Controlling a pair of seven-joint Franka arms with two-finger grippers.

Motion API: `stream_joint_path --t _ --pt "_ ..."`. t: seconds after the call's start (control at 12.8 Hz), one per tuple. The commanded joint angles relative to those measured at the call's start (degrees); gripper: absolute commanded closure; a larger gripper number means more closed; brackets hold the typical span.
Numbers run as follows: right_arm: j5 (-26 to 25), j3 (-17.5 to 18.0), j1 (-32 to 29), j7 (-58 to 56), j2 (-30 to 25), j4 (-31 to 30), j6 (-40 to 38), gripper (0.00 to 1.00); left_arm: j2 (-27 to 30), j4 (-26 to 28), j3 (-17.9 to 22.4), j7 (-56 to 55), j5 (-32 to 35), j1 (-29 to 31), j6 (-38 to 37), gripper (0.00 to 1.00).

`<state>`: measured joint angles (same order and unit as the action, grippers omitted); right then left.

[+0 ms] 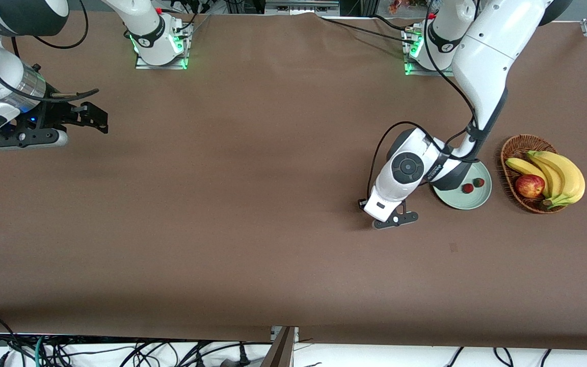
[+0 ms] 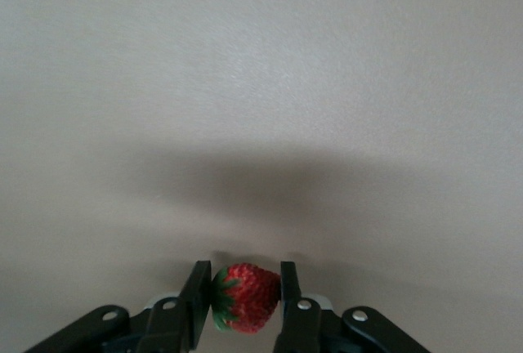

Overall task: Collect all strawberries into plate
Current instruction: 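Lower the third strawberry onto the green plate and open the left gripper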

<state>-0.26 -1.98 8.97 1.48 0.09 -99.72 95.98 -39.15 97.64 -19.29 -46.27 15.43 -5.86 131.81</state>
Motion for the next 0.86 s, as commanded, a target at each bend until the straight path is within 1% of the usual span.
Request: stream_joint_path --t 0.0,0.08,0.16,0.24,0.39,0.47,0.55,0.63,0.78 --pt "-0.79 1.28 -1.06 -1.21 -1.06 -0.22 0.35 0.0 7.91 -0.26 1.78 10.88 -9.58 0.93 -9.34 0.78" --pt "-0.79 1.28 -0.97 -0.52 -0.8 0.31 0.35 0.0 10.73 0.09 4.75 16.94 -13.29 0.93 -12.85 0.78" --pt "-0.79 1.28 -0.88 -0.42 -0.71 0.93 0.09 0.0 12.85 0.62 6.96 22.4 -15.5 1.02 -15.76 0.78" --pt "-0.79 1.28 -0.88 -0.42 -0.53 1.63 0.09 0.0 15.13 2.1 9.68 27.59 -17.0 1.28 -17.09 0.78" --pt "-0.53 1.28 -0.97 -0.69 0.34 3.64 -0.26 0.0 19.53 7.98 16.18 39.71 -19.38 1.29 -16.85 0.78" --pt "-0.7 1.19 -0.97 -0.95 0.44 4.26 -1.4 0.0 20.68 10.44 18.21 43.86 -19.65 1.29 -16.24 0.78" --pt "-0.79 1.19 -0.97 -0.86 0.35 5.23 -2.37 0.0 21.3 12.73 19.71 46.51 -19.65 1.37 -14.49 0.78" --pt "-0.97 1.19 -0.97 -0.77 0.52 6.19 -2.37 0.0 21.39 16.32 20.51 48.28 -19.65 1.55 -10.03 0.78" --pt "-1.32 1.01 -1.23 -1.03 1.05 6.99 -2.29 0.0 20.87 24.05 21.48 48.99 -19.65 1.73 1.99 0.78"
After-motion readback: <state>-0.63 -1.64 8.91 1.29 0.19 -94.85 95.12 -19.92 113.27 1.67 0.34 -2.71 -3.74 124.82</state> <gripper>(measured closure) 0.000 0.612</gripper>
